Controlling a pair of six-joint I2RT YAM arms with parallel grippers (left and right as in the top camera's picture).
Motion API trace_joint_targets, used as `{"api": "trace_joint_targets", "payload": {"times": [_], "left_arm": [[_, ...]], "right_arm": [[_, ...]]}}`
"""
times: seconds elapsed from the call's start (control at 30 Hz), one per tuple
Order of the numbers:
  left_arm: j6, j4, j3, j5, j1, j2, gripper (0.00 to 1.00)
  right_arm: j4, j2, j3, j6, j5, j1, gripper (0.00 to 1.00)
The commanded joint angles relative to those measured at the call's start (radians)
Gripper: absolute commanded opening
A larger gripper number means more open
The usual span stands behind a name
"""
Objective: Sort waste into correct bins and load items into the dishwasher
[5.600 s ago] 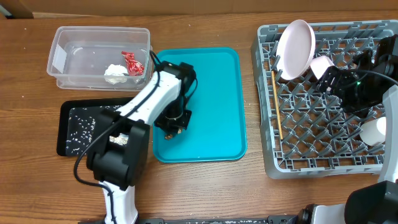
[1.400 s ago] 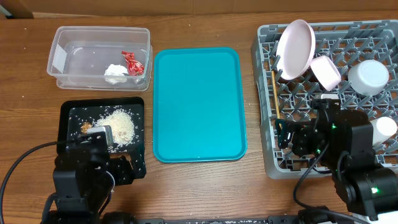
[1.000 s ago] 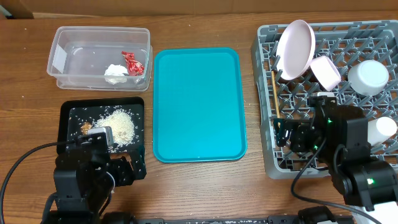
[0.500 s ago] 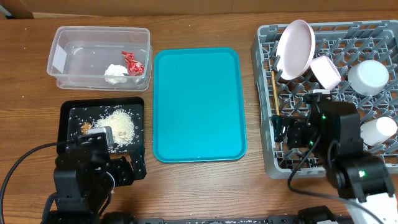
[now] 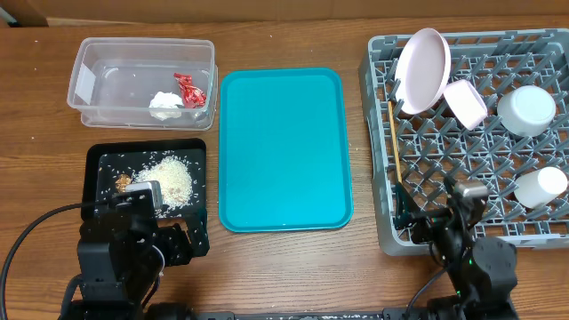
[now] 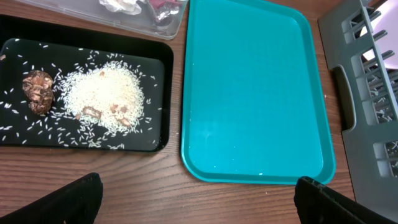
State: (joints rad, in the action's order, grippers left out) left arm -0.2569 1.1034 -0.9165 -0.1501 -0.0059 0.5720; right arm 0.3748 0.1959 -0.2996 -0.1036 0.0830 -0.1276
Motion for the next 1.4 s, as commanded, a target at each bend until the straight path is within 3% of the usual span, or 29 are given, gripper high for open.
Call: {"api": "trace_joint_targets", "payload": {"times": [0.0, 0.5, 0.67, 1.37], "left_arm": [[-0.013, 0.0, 0.006, -0.003, 0.003, -0.008, 1.0], [-0.013, 0.001, 0.006, -0.004, 0.003, -0.007, 1.0], [-0.013, 0.0, 0.006, -0.003, 0.003, -0.007, 1.0], [-0.013, 0.0, 0.006, -0.003, 0.003, -0.007, 1.0]], "right_arm": [[-0.034, -0.092, 0.055, 0.006, 0.016, 0.037, 1.0], [-0.436, -0.194, 0.296, 0.046, 0.006, 0.084, 1.0], [-0.311, -0.194, 0.292, 0.196, 0.018, 0.085, 1.0], [-0.298, -0.193, 0.291, 0.175, 0.005, 0.085, 1.0]]}}
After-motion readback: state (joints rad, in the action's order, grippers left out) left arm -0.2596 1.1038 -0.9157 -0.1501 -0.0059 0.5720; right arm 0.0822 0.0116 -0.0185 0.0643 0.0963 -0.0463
